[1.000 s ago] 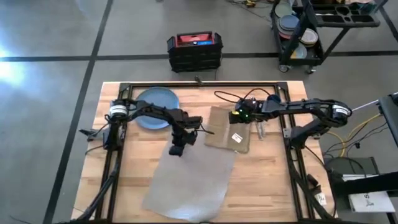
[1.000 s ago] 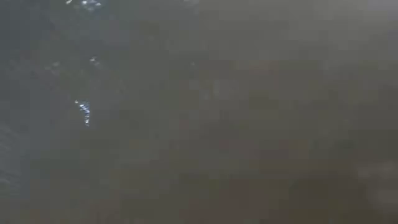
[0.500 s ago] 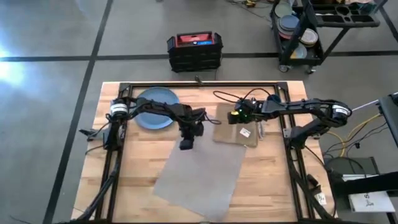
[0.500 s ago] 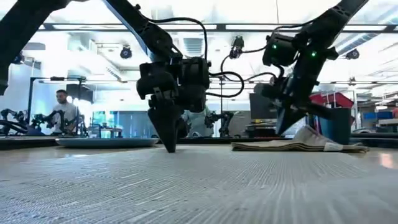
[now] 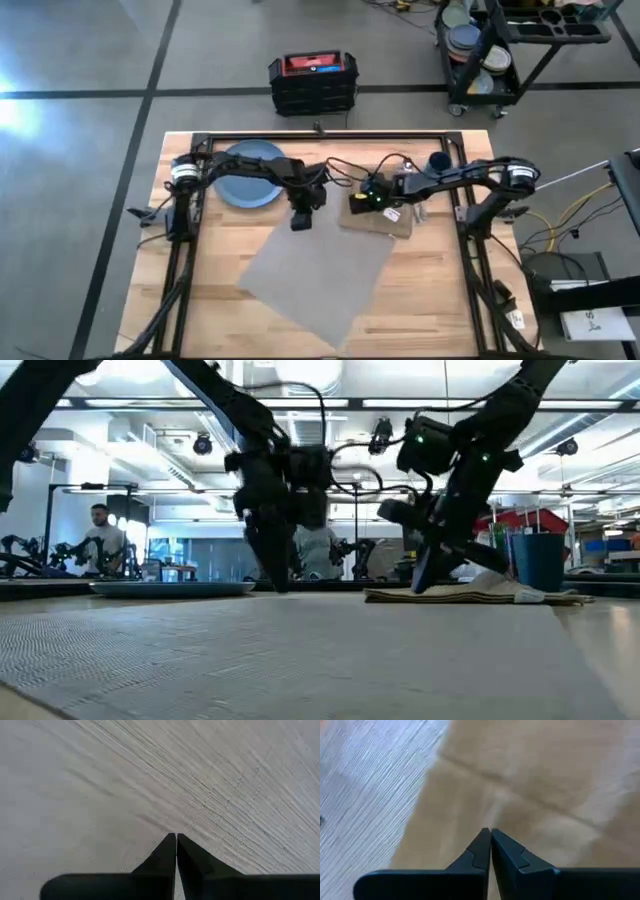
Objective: Set table place
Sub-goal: Fold the brown table napkin
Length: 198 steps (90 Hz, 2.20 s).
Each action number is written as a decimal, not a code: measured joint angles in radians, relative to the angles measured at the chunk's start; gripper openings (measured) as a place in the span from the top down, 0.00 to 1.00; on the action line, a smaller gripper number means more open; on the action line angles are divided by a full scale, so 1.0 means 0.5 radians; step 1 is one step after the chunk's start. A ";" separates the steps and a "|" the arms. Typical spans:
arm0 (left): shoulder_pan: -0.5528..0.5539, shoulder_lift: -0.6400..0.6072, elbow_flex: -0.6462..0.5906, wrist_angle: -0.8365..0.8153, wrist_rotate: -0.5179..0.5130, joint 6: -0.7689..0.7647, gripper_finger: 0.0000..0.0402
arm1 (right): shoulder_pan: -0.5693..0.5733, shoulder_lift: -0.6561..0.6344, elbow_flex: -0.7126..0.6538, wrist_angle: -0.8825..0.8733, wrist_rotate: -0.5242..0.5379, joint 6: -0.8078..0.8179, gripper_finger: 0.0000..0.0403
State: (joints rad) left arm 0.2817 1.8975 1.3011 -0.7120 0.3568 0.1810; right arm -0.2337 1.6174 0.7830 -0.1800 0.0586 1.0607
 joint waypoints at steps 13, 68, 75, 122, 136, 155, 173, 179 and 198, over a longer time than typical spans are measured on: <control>-0.018 -0.194 -0.125 -0.119 0.068 -0.086 1.00 | -0.001 0.004 0.039 -0.002 0.004 -0.025 1.00; -0.184 -0.379 -0.880 0.417 0.197 -0.417 1.00 | 0.067 0.319 0.302 -0.001 -0.150 -0.088 1.00; -0.183 -0.371 -0.887 0.456 0.211 -0.414 1.00 | 0.088 0.370 0.362 -0.004 -0.205 -0.104 1.00; -0.178 -0.364 -0.893 0.519 0.224 -0.373 1.00 | 0.348 0.656 0.846 -0.002 -0.382 -0.134 1.00; -0.178 -0.364 -0.893 0.519 0.221 -0.373 1.00 | 0.373 0.659 0.932 -0.016 -0.389 -0.153 1.00; -0.175 -0.380 -0.893 0.513 0.267 -0.381 1.00 | 0.375 0.511 1.078 -0.205 -0.247 -0.286 1.00; -0.173 -0.449 -0.803 0.511 0.263 -0.374 1.00 | 0.310 0.360 1.227 -0.644 -0.074 -0.525 1.00; -0.167 -0.453 -0.745 0.505 0.265 -0.343 1.00 | 0.274 0.306 1.257 -0.781 -0.025 -0.596 1.00; -0.077 -0.426 -0.444 0.507 0.290 -0.164 1.00 | 0.123 0.178 1.268 -1.139 0.139 -0.768 1.00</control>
State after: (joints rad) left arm 0.2430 1.6845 1.0793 -0.4583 0.5017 0.0992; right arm -0.1719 1.7063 1.4168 -0.7493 0.1279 0.6770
